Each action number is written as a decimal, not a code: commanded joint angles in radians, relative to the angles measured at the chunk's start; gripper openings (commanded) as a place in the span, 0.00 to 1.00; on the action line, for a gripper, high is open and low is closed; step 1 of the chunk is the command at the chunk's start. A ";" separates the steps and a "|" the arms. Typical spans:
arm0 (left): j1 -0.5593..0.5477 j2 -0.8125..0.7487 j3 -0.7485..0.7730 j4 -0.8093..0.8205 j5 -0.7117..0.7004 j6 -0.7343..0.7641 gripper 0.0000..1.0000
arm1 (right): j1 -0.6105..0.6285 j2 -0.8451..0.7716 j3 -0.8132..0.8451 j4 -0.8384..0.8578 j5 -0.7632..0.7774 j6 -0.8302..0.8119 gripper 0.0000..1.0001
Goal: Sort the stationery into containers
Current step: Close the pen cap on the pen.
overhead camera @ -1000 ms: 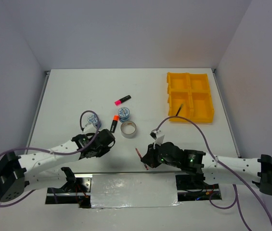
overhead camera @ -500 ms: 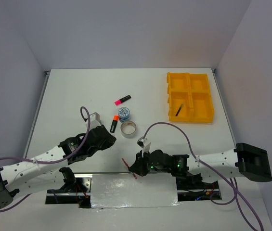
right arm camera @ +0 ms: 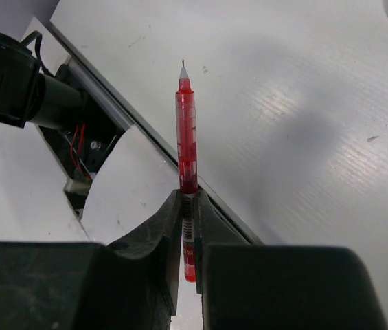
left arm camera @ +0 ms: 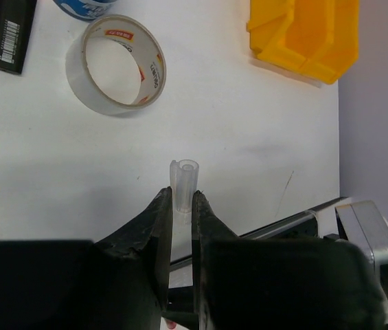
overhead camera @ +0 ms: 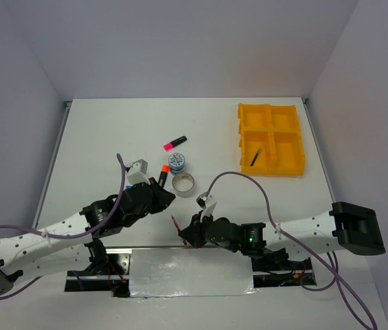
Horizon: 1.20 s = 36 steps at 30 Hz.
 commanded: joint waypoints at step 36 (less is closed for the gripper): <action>-0.035 -0.037 -0.024 0.140 0.013 0.053 0.00 | 0.008 -0.181 0.018 -0.103 0.172 -0.020 0.00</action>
